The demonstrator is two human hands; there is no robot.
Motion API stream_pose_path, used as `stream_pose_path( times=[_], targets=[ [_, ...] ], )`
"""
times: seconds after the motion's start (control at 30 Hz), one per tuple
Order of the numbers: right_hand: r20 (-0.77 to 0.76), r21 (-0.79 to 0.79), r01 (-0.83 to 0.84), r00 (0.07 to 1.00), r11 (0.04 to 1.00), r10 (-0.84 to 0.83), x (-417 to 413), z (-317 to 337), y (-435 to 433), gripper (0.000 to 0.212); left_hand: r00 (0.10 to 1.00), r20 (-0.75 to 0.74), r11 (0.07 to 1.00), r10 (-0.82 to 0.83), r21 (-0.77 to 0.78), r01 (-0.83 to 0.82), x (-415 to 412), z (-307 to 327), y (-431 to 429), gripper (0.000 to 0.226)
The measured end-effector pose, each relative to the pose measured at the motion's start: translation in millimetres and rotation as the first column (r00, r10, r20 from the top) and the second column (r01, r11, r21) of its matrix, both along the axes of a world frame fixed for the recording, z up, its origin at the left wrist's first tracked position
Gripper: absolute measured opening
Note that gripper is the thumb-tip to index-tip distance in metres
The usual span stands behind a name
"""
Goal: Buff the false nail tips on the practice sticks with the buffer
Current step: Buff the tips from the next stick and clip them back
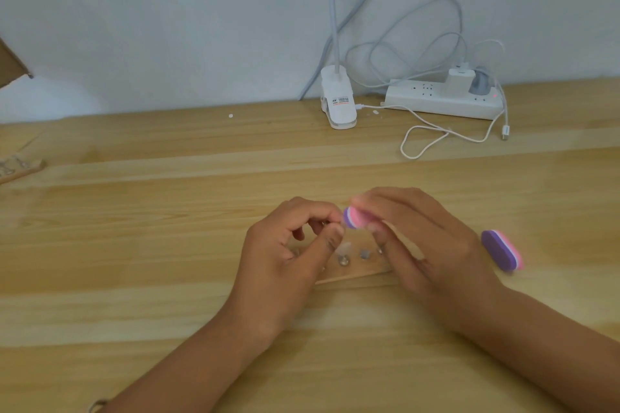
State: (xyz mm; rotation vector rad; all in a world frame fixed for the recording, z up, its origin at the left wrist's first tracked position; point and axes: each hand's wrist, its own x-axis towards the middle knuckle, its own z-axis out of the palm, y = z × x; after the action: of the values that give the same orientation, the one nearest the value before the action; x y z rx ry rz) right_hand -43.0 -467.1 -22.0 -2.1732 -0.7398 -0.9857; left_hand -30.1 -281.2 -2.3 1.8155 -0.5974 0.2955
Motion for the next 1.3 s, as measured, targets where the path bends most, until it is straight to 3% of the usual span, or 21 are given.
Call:
stream_pose_path(
  times=[0.13,0.43,0.8,0.9,1.1,1.3],
  targets=[
    [-0.012,0.090,0.054,0.999,0.994,-0.053,-0.2,3.9,-0.1,0.025,0.999,-0.052,0.999,-0.014,-0.032,0.013,-1.4,1.5,-0.5,0.008],
    [0.046,-0.053,-0.081,0.995,0.995,0.084,-3.6,0.6,2.8,0.030,0.993,-0.102,0.996,-0.052,-0.071,0.045,-3.3,2.1,0.6,0.016],
    [0.015,-0.034,-0.031,0.999,0.999,0.031,-0.4,-1.1,0.3,0.033,0.999,-0.031,0.999,0.022,0.045,-0.020,0.2,-2.5,0.7,0.010],
    [0.028,-0.070,-0.113,0.993,0.991,0.115,-3.3,-2.8,4.5,0.032,1.000,-0.018,1.000,-0.006,0.025,0.006,-0.1,-0.6,-0.1,0.014],
    [-0.077,0.086,0.074,0.995,0.994,-0.067,2.9,0.8,-3.6,0.025,1.000,-0.019,1.000,0.018,0.014,-0.018,-0.2,-1.8,0.6,0.007],
    [-0.040,-0.021,-0.053,0.998,0.998,0.053,-1.0,-0.9,-1.2,0.030,1.000,-0.018,0.999,0.018,0.033,-0.018,-1.3,-1.2,-0.3,0.009]
  ],
)
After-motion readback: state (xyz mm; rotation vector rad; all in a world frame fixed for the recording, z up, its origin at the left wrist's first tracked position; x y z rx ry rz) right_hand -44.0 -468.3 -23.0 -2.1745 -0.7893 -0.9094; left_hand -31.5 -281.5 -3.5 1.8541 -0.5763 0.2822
